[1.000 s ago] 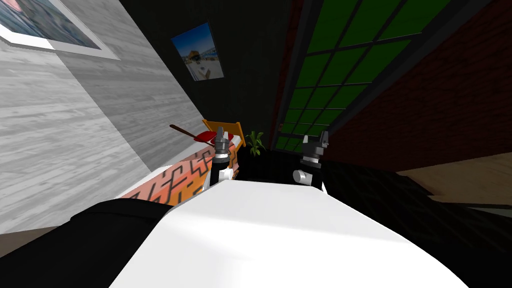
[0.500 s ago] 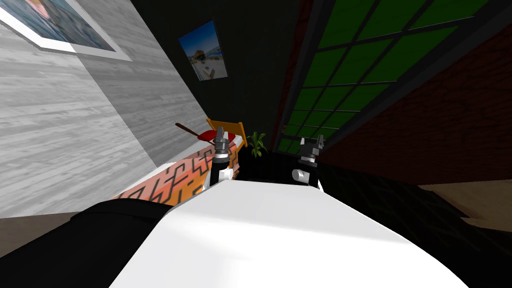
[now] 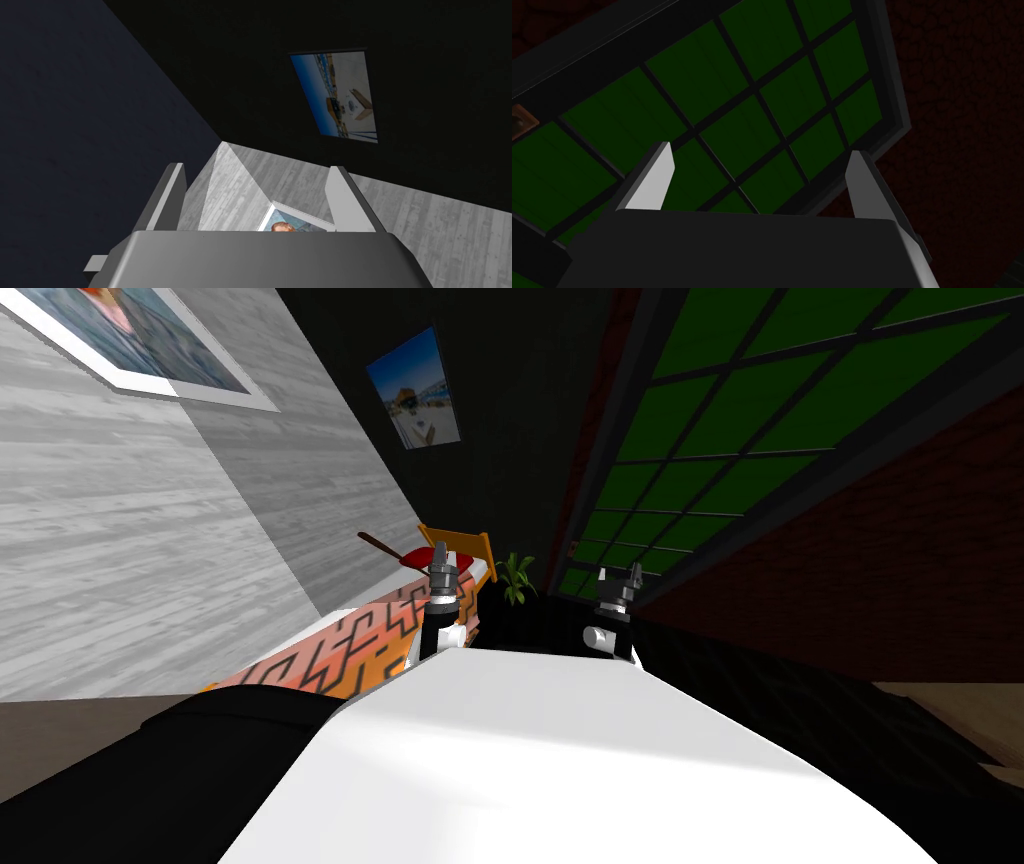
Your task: Pull the door open
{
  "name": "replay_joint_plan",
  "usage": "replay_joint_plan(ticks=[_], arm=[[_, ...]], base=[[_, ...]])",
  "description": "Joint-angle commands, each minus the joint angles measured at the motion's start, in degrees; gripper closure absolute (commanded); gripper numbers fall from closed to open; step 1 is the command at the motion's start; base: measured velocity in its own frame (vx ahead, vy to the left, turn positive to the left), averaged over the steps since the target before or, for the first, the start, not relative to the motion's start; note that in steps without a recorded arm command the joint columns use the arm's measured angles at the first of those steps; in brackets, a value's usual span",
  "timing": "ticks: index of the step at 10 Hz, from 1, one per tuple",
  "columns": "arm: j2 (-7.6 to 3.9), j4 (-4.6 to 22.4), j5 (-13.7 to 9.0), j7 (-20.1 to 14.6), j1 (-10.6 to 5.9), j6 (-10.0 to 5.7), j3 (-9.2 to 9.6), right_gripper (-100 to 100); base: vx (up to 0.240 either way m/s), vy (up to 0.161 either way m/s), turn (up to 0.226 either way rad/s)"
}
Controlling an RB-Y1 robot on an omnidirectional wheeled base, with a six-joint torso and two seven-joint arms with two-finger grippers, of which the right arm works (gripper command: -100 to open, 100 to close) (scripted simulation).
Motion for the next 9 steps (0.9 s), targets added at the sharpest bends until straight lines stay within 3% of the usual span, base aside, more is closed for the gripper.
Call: replay_joint_plan(ticks=[1,7,9], arm=[[-0.21,2.86,-0.76,-1.71,-0.97,-0.86,-0.28,-100],[-1.41,14.88,-5.10,-11.03,-5.43,-4.22,-2.11,-100],[-1.59,17.72,-5.83,-12.62,-6.19,-4.79,-2.42,-100]], base=[[0.055,-0.028,0.071],[0.086,-0.054,0.147],[0.054,-0.043,0.053]])
